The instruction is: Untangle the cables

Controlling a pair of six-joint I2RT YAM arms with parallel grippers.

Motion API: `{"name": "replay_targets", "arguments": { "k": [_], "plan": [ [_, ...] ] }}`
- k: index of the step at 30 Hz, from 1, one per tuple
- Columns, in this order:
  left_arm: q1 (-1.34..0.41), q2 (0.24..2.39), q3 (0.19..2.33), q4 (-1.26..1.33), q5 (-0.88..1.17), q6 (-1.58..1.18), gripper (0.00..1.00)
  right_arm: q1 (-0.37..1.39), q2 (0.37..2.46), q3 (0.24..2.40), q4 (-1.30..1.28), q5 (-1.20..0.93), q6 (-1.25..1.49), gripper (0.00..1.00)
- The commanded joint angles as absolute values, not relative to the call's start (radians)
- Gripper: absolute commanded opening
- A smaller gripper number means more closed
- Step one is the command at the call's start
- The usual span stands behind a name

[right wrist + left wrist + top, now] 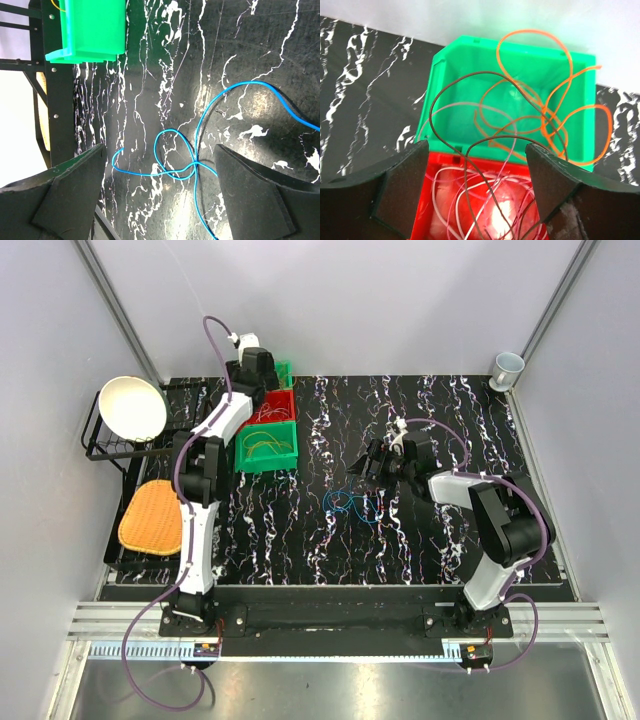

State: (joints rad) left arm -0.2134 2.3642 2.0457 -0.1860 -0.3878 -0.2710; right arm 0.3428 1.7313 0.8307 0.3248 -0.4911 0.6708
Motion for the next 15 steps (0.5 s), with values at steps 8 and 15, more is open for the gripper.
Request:
{"name": "replay_targets", "arguments": {
  "k": [8,15],
  "plan": [
    [-0.184,2.404,2.128,-0.137,-0.370,-0.318,0.76,0.339,1.767,0.881,0.344,-0.511,0.672,0.93],
    [-0.176,2.413,2.126,-0.121,-0.374,-0.313,0.65,0.339,1.779,0.888,0.344,-0.514,0.675,0.93]
  ]
}}
